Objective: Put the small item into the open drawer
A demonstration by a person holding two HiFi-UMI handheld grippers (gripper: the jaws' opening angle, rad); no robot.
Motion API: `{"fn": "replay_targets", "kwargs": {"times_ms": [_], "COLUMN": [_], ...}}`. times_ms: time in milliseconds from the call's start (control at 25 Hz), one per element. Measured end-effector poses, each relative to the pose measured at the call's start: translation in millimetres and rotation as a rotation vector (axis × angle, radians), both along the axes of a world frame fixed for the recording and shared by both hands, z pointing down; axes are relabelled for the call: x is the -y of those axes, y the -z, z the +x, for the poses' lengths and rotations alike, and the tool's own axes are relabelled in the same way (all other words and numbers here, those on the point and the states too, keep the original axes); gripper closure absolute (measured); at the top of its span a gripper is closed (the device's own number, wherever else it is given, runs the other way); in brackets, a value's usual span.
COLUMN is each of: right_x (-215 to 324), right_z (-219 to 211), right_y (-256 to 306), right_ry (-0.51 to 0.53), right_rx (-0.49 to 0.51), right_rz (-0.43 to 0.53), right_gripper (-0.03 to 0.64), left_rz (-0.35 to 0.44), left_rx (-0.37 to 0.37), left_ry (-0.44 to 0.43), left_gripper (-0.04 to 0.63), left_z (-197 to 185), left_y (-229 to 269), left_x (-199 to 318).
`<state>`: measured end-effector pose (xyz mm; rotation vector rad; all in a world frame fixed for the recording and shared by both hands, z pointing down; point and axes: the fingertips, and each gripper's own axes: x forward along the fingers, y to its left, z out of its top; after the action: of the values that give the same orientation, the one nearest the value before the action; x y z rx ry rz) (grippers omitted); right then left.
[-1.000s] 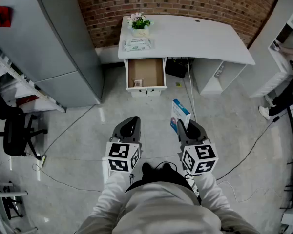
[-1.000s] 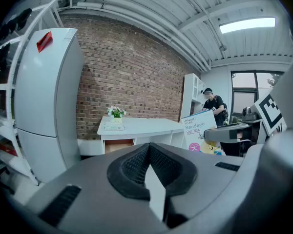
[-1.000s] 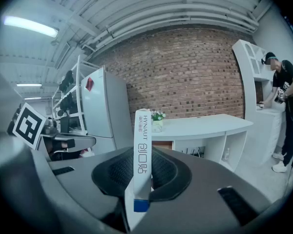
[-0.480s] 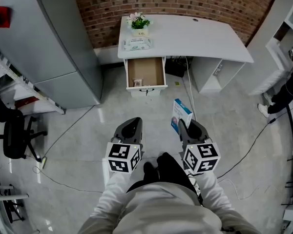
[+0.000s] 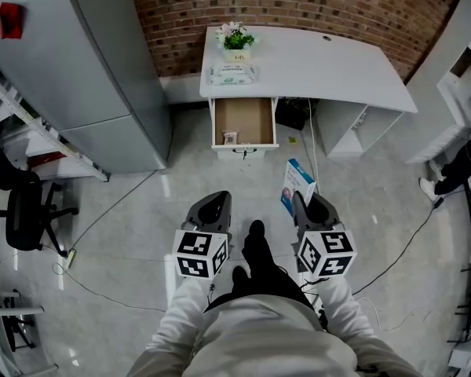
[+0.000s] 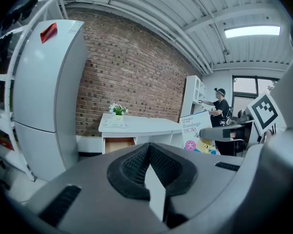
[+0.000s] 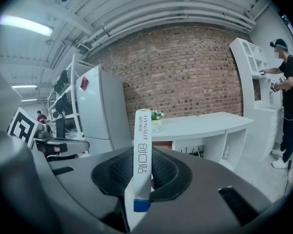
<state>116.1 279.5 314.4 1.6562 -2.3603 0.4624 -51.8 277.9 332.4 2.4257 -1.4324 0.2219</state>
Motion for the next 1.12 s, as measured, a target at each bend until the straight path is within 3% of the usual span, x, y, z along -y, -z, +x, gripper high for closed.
{"fn": "replay_targets", "kwargs": {"times_ms": [320,1120], "right_x": [43.4,219.8], "right_z": [-7.4,18.4], "right_y": [-8.4,-43.0], "right_ry": [0.012,0.018], "right_rx": [-0.006,0.001], "right_rz": [-0.009,-0.089], "right_gripper": [0.523,0.523], "left_rz": [-0.024,-0.059], "left_rx": [0.021,0.051], "left_ry": [0.004,0.005], "left_gripper": [0.578,0.578], "left_z": [-4.6,17.8], "left_y": [-13.9,-34.2], "left_x": [39.8,212.9]}}
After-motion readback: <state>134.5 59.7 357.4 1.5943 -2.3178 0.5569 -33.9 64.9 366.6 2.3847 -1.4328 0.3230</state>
